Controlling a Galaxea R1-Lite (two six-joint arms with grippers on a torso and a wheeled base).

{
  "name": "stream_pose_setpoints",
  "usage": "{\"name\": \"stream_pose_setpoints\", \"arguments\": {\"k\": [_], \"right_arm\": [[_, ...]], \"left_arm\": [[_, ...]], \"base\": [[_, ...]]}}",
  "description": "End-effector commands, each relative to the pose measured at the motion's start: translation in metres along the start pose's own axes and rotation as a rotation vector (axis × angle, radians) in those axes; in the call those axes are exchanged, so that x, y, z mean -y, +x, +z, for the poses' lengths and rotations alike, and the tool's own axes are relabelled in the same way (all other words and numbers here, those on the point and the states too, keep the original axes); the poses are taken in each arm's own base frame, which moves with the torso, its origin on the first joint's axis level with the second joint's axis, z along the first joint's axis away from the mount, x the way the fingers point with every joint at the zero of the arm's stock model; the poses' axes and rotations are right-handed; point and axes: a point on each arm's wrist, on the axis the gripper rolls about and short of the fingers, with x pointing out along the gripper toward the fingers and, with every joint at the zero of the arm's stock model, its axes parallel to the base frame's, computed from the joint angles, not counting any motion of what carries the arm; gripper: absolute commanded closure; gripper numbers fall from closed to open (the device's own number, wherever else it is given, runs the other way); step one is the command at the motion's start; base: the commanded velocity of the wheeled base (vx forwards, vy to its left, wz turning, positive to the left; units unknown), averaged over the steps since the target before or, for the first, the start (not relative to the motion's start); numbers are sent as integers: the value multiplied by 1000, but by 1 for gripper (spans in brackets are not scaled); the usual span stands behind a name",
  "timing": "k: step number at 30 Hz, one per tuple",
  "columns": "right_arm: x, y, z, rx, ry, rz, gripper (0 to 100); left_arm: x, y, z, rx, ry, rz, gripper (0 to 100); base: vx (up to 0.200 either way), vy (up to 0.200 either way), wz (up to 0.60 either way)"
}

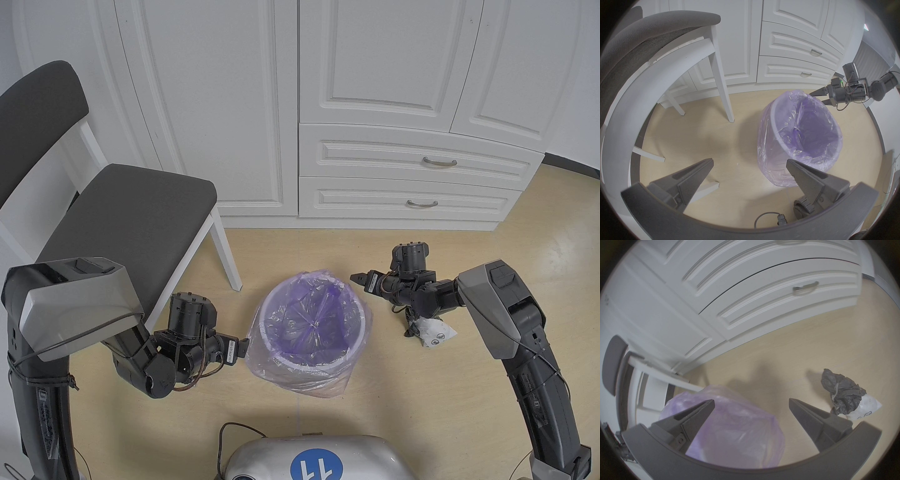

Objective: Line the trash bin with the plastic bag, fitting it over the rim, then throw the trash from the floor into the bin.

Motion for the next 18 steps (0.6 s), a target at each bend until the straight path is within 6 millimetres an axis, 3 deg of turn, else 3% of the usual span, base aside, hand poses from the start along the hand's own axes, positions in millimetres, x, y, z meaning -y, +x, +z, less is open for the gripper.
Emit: {"name": "stream_pose_setpoints", "arguments": {"k": [1,5,9,12,13,18], "right_arm": [[4,12,-11,42,25,-7,0],[17,4,10,89,-36,-33,0],[55,-14,32,14,-241,-159,0],[78,-27,22,-127,-360,-220,0],[89,-34,10,-205,-436,-223,0],[90,-58,-20,-304,-644,8,0]], "left_arm": [[0,1,-4,-6,0,1,0],[0,0,-4,0,-1,1,0],[-1,0,-6,-1,-1,1,0],[1,1,-8,-9,2,-1,0],[1,2,-10,-11,3,-2,0],[2,5,-12,2,1,-3,0]], "base": [[0,0,0],[0,0,0],[0,0,0],[0,0,0],[0,0,0],[0,0,0]]}}
